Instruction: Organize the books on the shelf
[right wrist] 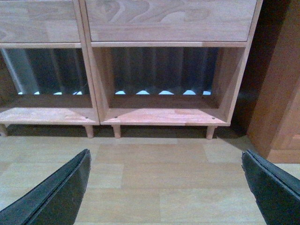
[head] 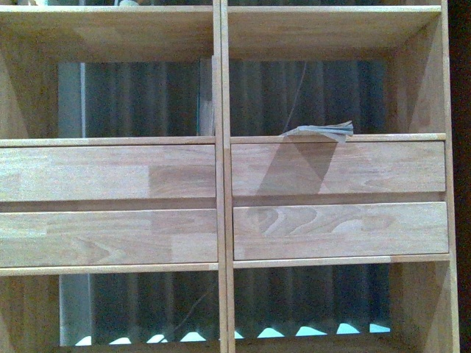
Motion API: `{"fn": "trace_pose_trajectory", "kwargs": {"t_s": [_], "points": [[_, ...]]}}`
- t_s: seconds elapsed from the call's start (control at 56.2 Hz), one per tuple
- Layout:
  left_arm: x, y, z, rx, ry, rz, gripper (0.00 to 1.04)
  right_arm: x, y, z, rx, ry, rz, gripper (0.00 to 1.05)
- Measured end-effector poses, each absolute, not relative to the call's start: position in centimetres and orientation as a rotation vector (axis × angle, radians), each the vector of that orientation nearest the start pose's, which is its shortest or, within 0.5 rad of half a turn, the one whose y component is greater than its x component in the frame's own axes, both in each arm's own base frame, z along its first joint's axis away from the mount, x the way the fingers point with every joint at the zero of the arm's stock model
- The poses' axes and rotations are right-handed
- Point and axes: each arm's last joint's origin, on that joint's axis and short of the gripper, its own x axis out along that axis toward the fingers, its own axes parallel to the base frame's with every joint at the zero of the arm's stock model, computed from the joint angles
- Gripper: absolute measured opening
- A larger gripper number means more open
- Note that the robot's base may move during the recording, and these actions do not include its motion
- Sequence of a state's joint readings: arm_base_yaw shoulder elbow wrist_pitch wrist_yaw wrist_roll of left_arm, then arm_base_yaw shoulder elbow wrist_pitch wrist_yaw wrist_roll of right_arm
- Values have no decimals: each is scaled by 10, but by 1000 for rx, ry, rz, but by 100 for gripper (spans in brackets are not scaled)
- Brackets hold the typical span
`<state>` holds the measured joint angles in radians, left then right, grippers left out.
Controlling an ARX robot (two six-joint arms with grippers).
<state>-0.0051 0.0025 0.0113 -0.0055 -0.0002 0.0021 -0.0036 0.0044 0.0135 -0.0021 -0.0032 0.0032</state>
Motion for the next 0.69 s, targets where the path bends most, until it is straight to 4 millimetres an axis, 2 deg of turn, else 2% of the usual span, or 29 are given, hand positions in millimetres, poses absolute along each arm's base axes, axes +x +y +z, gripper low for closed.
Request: {"fn": "trace_pose_trajectory", "kwargs": {"t_s": [0.694], "points": [[97,0,167,2,-3,-5,97,97,0,168,3,-7,0,98]]}}
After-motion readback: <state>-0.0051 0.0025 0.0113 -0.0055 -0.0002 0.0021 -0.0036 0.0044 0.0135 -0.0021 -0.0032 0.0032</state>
